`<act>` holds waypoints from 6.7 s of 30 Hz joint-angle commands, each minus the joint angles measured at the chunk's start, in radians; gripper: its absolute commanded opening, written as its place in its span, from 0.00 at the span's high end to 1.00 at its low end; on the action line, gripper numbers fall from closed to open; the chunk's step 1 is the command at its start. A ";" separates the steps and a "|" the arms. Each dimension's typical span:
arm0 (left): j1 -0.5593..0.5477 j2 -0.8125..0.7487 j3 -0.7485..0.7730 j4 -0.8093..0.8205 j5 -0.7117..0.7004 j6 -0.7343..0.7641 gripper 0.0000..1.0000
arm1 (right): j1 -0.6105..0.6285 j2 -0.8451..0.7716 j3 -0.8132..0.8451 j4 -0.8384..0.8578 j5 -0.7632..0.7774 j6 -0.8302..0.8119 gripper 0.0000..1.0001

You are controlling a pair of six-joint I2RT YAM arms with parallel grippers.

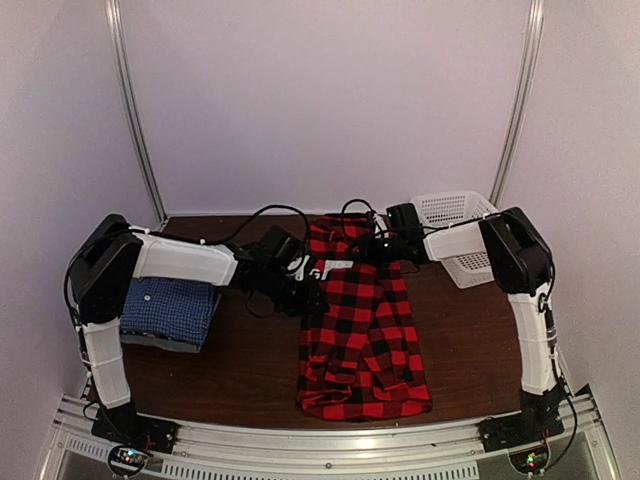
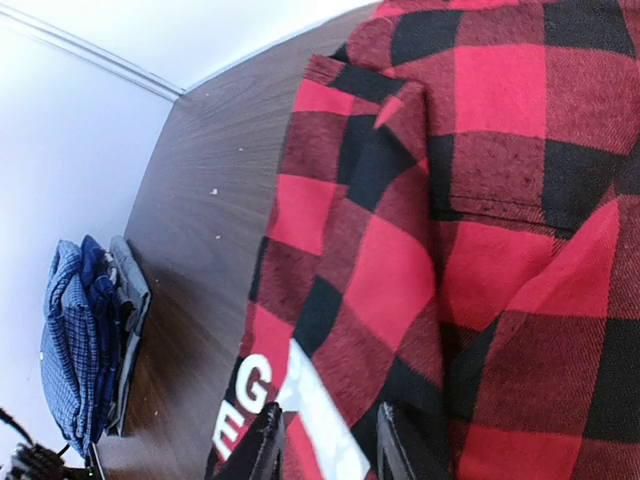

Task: Fold and stack the long sleeve shirts
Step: Smooth out the rectangle-folded shirt at the center of the board, then move the rectangle-folded shirt to the center of the board, then adjust the rectangle-folded shirt at the center of the board.

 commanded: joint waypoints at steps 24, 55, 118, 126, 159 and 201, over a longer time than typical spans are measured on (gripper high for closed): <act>0.019 -0.028 -0.014 0.035 -0.043 0.001 0.69 | -0.028 -0.204 -0.184 0.063 0.029 0.002 0.64; 0.126 0.108 0.127 -0.038 -0.156 0.052 0.64 | -0.011 -0.272 -0.417 -0.045 0.071 -0.051 0.66; 0.203 -0.295 -0.303 -0.131 -0.053 0.111 0.66 | 0.322 -0.786 -0.733 -0.314 0.302 0.173 0.59; 0.119 -0.463 -0.459 -0.194 -0.027 0.080 0.69 | 0.473 -0.909 -0.855 -0.260 0.385 0.341 0.55; -0.266 -0.720 -0.789 -0.004 -0.260 -0.231 0.58 | 0.614 -1.139 -1.093 -0.240 0.539 0.291 0.49; -0.312 -0.839 -0.777 -0.253 -0.067 -0.367 1.00 | 0.647 -0.965 -1.012 -0.230 0.485 0.236 0.44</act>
